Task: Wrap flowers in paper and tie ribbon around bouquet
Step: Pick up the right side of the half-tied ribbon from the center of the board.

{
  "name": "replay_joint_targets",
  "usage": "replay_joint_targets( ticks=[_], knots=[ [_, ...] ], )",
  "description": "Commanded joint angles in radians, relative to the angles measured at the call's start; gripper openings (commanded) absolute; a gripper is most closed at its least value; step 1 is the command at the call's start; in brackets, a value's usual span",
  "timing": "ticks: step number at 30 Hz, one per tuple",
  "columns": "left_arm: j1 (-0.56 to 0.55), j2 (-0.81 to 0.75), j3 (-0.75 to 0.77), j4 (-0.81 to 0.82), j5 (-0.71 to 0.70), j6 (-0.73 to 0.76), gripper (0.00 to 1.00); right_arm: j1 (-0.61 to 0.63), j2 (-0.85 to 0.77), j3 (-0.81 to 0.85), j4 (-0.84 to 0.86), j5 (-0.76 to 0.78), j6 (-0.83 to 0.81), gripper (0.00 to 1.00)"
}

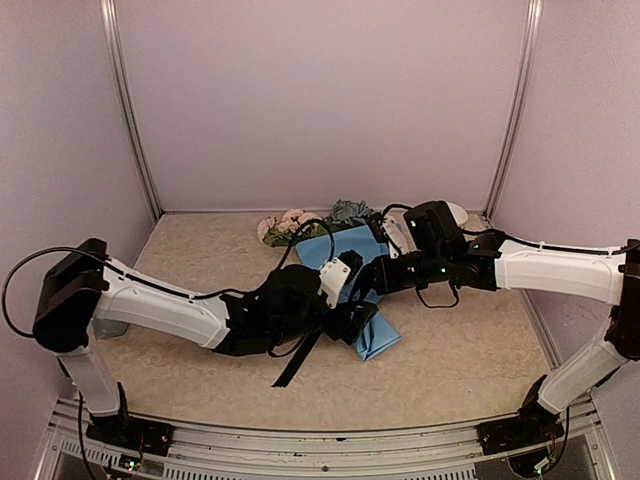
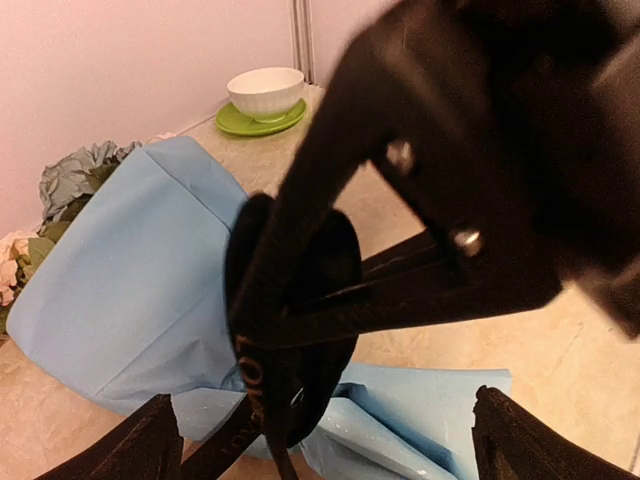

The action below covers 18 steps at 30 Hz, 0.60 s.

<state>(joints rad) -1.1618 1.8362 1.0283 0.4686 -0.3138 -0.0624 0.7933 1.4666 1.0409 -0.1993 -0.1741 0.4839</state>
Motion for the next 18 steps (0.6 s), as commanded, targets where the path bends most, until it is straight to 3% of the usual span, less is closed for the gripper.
replay_joint_targets(
  ticks=[1,3,7,10,15,18],
  knots=[
    [0.034,-0.19,-0.033,-0.303,0.062,-0.101,0.99,-0.018,0.018,0.041,-0.009,0.018,-0.019,0.0],
    [0.106,-0.22,-0.013,-0.473,0.015,-0.249,0.98,-0.023,0.025,0.051,-0.012,0.015,-0.056,0.0],
    [0.354,-0.179,-0.003,-0.792,0.003,-0.528,0.85,-0.024,0.03,0.056,-0.007,-0.002,-0.066,0.0],
    [0.418,-0.153,-0.054,-0.816,0.015,-0.561,0.88,-0.025,0.034,0.057,-0.002,-0.016,-0.071,0.0],
    [0.435,-0.087,-0.082,-0.807,-0.019,-0.589,0.91,-0.025,0.038,0.055,0.001,-0.029,-0.075,0.0],
    [0.453,-0.028,-0.101,-0.753,0.036,-0.584,0.82,-0.025,0.037,0.051,-0.001,-0.029,-0.075,0.0]
  ],
)
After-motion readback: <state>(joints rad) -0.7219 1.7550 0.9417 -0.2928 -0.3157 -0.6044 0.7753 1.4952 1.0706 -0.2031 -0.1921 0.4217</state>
